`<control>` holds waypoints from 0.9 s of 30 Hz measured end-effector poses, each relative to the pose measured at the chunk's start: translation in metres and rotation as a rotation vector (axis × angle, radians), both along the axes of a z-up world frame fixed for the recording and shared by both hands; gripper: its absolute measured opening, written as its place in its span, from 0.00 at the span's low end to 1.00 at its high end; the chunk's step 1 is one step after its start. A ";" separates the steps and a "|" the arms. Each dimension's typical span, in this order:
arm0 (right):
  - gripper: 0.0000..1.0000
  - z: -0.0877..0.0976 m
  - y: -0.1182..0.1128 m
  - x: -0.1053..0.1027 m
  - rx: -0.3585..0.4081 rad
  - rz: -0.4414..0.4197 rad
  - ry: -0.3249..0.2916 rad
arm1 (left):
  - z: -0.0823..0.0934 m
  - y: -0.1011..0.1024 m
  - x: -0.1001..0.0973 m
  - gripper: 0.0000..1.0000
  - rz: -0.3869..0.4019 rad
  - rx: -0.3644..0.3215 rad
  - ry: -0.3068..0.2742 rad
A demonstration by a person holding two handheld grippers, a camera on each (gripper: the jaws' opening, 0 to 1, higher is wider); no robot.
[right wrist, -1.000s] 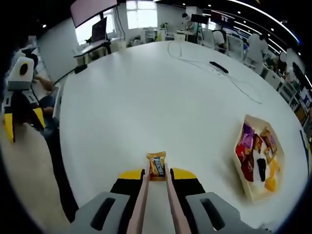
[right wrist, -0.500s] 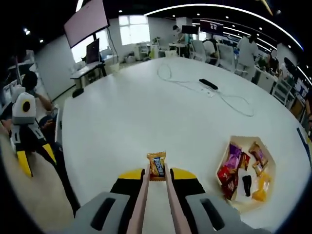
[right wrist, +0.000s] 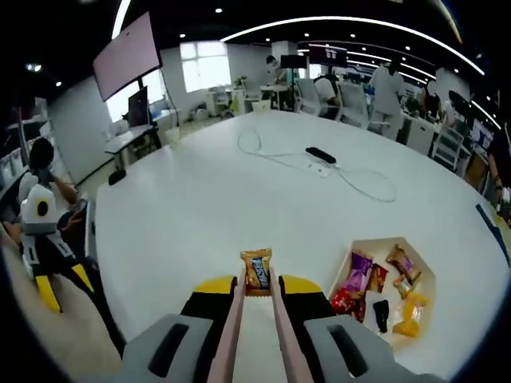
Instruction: Place the target food into the container with the food tongs after gripping and lifting it, then release it inside without dropping or visibly crushing the food.
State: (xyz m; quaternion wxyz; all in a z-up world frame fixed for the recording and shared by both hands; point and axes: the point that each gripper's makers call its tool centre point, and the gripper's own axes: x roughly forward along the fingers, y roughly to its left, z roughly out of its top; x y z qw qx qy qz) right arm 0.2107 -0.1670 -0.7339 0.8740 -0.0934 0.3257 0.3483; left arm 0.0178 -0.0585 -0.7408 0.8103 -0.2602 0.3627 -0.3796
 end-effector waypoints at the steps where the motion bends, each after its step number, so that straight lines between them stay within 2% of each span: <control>1: 0.19 0.002 -0.002 0.002 0.002 -0.006 -0.003 | 0.000 0.000 0.000 0.38 -0.001 0.000 0.000; 16: 0.19 0.021 -0.036 0.042 0.022 -0.081 -0.059 | 0.001 -0.003 0.001 0.38 -0.011 0.000 -0.006; 27: 0.19 0.031 -0.057 0.050 0.033 -0.136 -0.072 | 0.001 -0.006 0.001 0.38 -0.021 -0.001 -0.009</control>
